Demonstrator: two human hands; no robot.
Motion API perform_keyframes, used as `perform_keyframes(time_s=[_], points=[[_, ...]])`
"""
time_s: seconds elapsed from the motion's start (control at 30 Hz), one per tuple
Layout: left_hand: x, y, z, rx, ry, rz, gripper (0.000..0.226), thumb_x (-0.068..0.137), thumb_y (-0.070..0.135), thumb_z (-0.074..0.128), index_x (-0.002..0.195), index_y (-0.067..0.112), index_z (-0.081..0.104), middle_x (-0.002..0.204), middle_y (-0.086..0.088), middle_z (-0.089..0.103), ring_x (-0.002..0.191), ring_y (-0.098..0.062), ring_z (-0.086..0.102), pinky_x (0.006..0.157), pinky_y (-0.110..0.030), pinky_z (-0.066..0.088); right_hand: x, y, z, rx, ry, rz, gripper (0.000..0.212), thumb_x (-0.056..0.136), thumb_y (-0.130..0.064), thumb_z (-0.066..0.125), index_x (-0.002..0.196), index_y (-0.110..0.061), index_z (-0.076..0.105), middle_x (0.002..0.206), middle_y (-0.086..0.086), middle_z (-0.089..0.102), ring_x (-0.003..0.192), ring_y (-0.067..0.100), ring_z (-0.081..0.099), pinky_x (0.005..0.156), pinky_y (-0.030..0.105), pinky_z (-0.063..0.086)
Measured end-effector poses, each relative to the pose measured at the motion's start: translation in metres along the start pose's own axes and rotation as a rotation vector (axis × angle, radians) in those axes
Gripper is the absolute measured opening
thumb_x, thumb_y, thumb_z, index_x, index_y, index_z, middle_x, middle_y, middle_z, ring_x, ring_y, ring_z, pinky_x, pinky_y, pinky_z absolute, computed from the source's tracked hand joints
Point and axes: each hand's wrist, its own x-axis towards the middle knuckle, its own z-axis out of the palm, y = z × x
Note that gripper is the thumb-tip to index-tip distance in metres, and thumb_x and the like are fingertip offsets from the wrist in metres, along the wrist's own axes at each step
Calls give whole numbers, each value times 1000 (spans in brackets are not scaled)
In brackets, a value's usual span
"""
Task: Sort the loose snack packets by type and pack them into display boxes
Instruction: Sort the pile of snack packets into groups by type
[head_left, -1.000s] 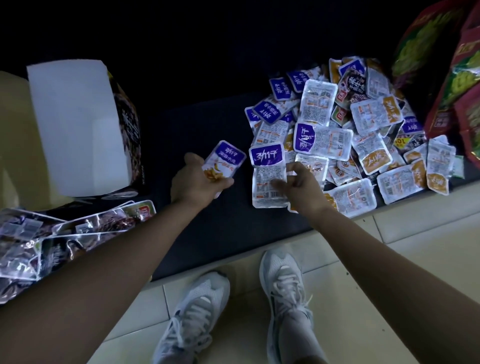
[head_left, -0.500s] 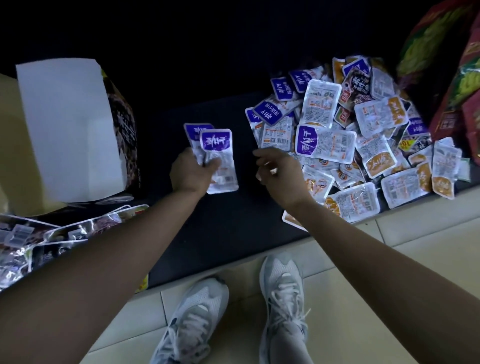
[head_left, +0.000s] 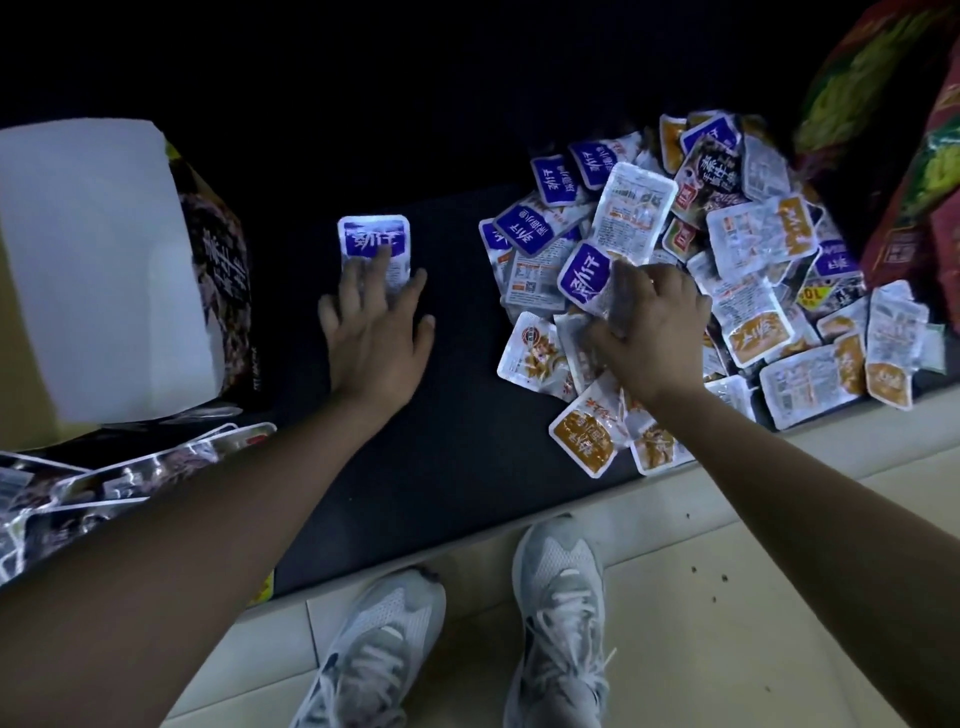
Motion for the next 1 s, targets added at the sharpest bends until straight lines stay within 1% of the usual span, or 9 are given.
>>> perform_keyframes(time_s=[0.13, 0.27, 0.4, 0.5, 0.57, 0.67, 0.83, 0.9, 1.0], points=[[0, -7, -6, -19, -10, -31, 51, 96, 41, 44, 144, 28, 39, 154, -10, 19, 140, -32, 15, 107, -48, 19, 3, -28, 1, 150, -4, 12, 79, 69, -67, 39, 122, -10, 51, 111, 15, 55, 107, 31, 48, 88, 39, 32], [-5, -13, -10, -35, 56, 44, 57, 90, 43, 35, 143, 23, 40, 152, -12, 25, 138, -31, 18, 107, -48, 21, 14, -84, 20, 278, 15, 44, 71, 74, -64, 52, 120, -10, 50, 111, 12, 55, 105, 30, 49, 87, 38, 35], [-8, -7, -16, -71, 126, 59, 64, 87, 32, 40, 147, 13, 31, 151, -14, 26, 138, -32, 23, 108, -47, 24, 25, -108, 33, 619, -96, 75, 57, 84, -48, 65, 121, -8, 49, 113, 11, 56, 106, 28, 53, 91, 45, 46], [-3, 3, -14, -74, 70, 226, 59, 89, 28, 38, 148, 21, 33, 154, -9, 26, 143, -30, 20, 111, -48, 20, 21, -91, 29, 521, -28, -44, 43, 84, -29, 55, 121, -6, 53, 113, 13, 58, 104, 30, 54, 89, 46, 47], [3, 11, -8, -6, -59, 343, 55, 94, 39, 26, 146, 26, 35, 158, -3, 22, 147, -26, 14, 115, -48, 13, 16, -73, 30, 382, -22, -114, 49, 80, -25, 49, 125, -5, 53, 124, 15, 56, 116, 33, 50, 97, 46, 41], [10, 7, -4, 65, -148, 263, 63, 93, 48, 11, 149, 26, 30, 160, 1, 18, 148, -24, 10, 119, -49, 6, 9, -47, 37, 177, -123, -229, 60, 81, -20, 60, 139, -10, 45, 151, 11, 36, 141, 32, 29, 112, 49, 25], [15, -18, -8, 88, -31, 161, 60, 94, 40, 19, 144, 12, 40, 157, -9, 26, 146, -29, 17, 119, -50, 12, 16, -38, 33, 175, -21, -229, 62, 79, -27, 59, 137, -9, 46, 148, 14, 37, 135, 33, 35, 107, 47, 30], [17, -11, -10, 30, -23, 221, 58, 96, 38, 22, 148, 16, 34, 160, -7, 18, 148, -27, 11, 119, -49, 9, 18, -41, 34, 195, -38, -215, 72, 80, -30, 60, 144, -6, 37, 151, 14, 33, 139, 33, 30, 112, 46, 25], [25, 15, -9, -62, -156, 384, 55, 101, 40, 27, 153, 31, 12, 162, 2, -2, 149, -21, -7, 119, -43, -1, 14, -40, 37, 169, -121, -294, 86, 79, -24, 70, 149, -2, 25, 155, 16, 25, 143, 33, 24, 117, 46, 22]])
